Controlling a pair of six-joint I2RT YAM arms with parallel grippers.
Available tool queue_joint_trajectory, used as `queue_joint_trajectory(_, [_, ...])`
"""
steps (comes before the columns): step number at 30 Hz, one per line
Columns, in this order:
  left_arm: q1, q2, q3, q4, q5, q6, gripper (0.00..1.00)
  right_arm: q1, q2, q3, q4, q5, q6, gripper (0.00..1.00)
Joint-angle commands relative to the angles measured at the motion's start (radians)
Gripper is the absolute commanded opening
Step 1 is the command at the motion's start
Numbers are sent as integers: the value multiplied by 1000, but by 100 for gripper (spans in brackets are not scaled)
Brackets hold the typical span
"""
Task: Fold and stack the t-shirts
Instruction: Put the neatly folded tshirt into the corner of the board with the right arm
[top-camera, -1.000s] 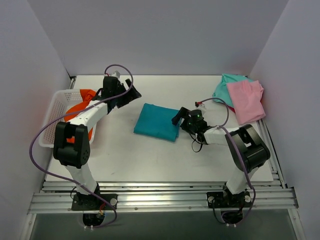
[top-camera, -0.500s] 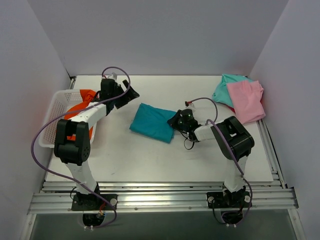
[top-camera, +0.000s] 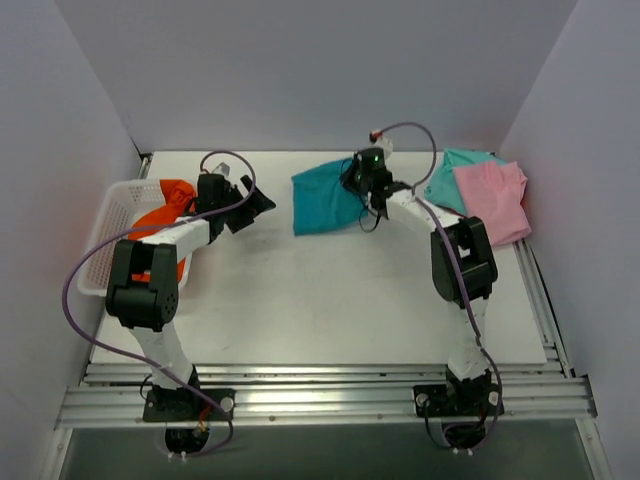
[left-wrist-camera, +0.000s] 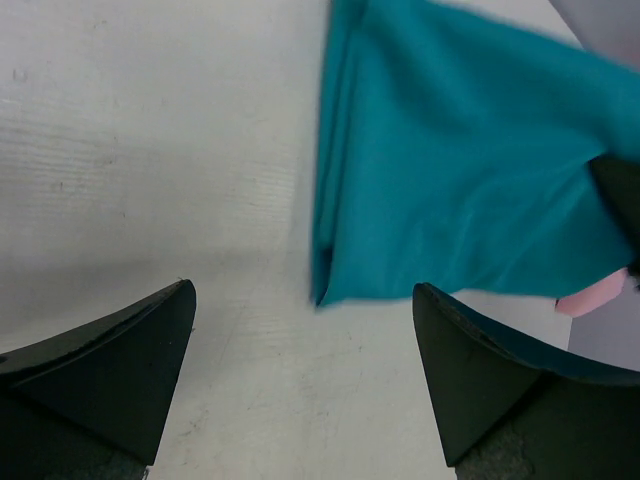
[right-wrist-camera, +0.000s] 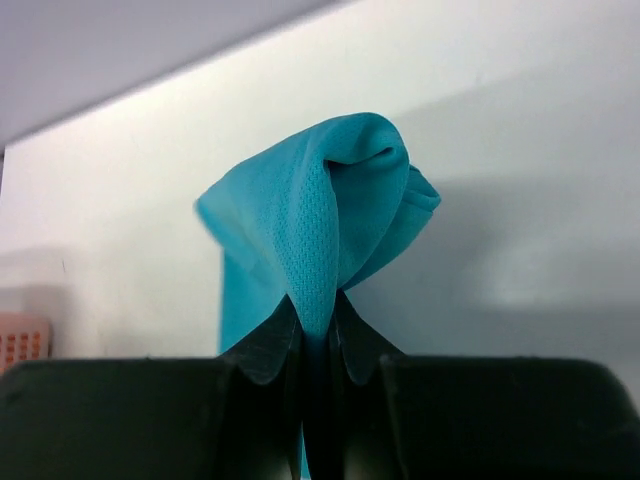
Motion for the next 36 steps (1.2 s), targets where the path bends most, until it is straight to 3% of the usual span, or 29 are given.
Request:
queue_joint_trajectory(1, [2, -76, -31, 77, 25, 2, 99, -46, 28, 216, -201, 102, -116, 0])
queue_joint_trajectory(12, [4, -73, -89, 143, 57, -14, 99, -222, 194, 656, -456, 178, -271, 0])
queue_joint_trajectory(16, [4, -71, -89, 147, 63, -17, 99, -287, 238, 721, -482, 172, -297, 0])
queue_joint_trajectory(22, [4, -65, -89, 154, 68, -17, 99, -360, 246, 749, -498, 135, -289, 0])
queue_joint_trajectory(29, [4, -39, -94, 175, 78, -20, 99, -434, 150, 617, -444, 164, -289, 0])
queue_joint_trajectory(36, [-4, -16, -92, 187, 86, -23, 99, -523, 98, 621, -447, 144, -280, 0])
